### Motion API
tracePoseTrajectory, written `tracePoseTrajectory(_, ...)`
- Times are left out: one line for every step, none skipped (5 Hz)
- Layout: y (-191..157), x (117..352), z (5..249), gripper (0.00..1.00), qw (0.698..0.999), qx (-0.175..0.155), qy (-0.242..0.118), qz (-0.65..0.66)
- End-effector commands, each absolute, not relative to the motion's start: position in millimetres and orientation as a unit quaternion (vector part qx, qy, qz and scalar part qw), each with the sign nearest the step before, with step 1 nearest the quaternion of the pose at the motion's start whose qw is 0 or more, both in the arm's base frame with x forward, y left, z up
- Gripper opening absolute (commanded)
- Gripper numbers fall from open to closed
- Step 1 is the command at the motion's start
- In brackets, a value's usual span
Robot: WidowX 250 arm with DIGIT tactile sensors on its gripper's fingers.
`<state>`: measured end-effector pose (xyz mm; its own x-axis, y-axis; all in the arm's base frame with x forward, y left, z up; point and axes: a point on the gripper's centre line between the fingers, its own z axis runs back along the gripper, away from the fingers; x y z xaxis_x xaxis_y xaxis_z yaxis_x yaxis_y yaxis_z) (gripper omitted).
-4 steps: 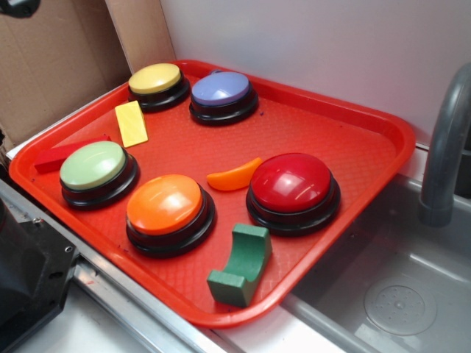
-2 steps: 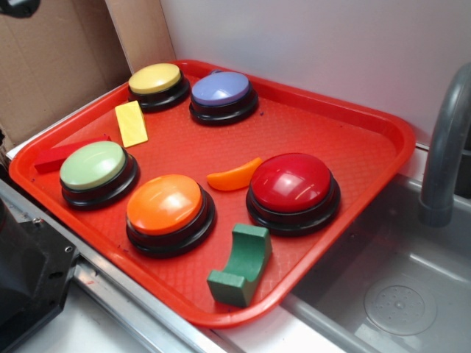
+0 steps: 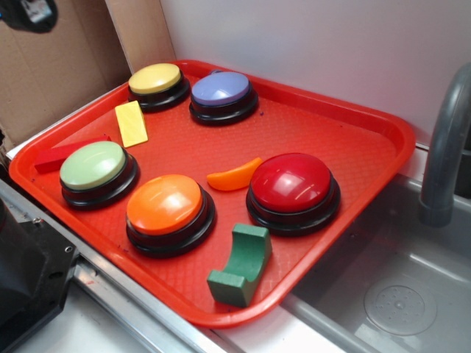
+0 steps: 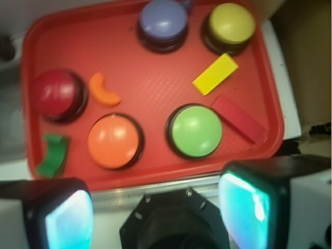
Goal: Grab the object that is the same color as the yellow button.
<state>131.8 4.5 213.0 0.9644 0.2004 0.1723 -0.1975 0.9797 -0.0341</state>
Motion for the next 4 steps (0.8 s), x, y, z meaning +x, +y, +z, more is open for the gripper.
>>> tracePoseTrajectory(54.0,169.8,181.4,1.0,0.962,0.034,-0.141,0.233)
tracePoseTrajectory(70.7,181.9,161.9,1.0,0.942,0.045,-0.162,0.291)
tracePoseTrajectory(87.2,194.7,138.6,1.0,0.908,0.081,-0.187,0.366)
tracePoseTrajectory(103.1,195.2,120.8,1.0,0.859,0.109,-0.209,0.455)
